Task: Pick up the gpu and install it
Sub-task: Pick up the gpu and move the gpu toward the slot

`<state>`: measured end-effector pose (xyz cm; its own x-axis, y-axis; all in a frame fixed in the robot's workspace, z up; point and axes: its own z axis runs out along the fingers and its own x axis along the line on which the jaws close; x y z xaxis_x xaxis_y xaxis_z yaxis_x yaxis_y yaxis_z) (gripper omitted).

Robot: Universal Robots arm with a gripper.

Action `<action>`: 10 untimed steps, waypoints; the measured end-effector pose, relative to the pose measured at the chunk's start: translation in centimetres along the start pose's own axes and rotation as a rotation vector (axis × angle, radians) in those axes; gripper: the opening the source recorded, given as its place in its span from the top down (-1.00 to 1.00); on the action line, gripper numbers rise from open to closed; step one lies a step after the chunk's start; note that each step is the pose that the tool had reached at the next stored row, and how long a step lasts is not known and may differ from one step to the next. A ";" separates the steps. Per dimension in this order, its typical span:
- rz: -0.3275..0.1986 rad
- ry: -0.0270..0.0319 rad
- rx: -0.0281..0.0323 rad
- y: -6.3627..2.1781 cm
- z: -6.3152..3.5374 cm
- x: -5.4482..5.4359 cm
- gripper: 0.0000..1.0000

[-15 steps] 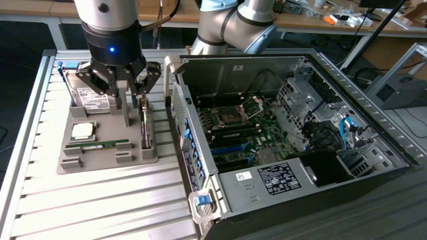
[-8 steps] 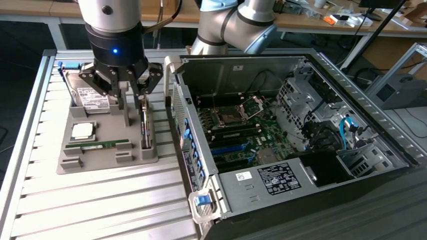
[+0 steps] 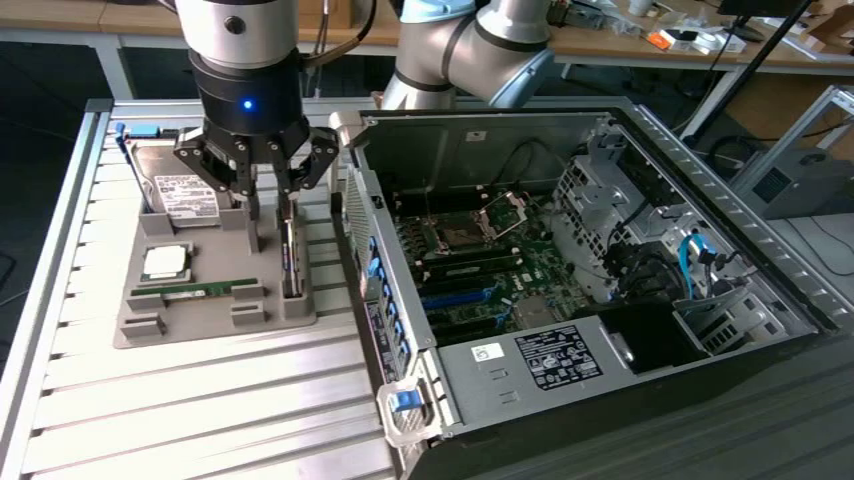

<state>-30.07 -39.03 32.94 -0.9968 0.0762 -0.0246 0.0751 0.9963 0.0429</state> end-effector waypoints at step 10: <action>0.000 0.0002 0.0002 0.03 0.45 -0.5 0.28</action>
<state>-29.52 -39.02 32.50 -0.9968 0.0762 -0.0244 0.0751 0.9963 0.0427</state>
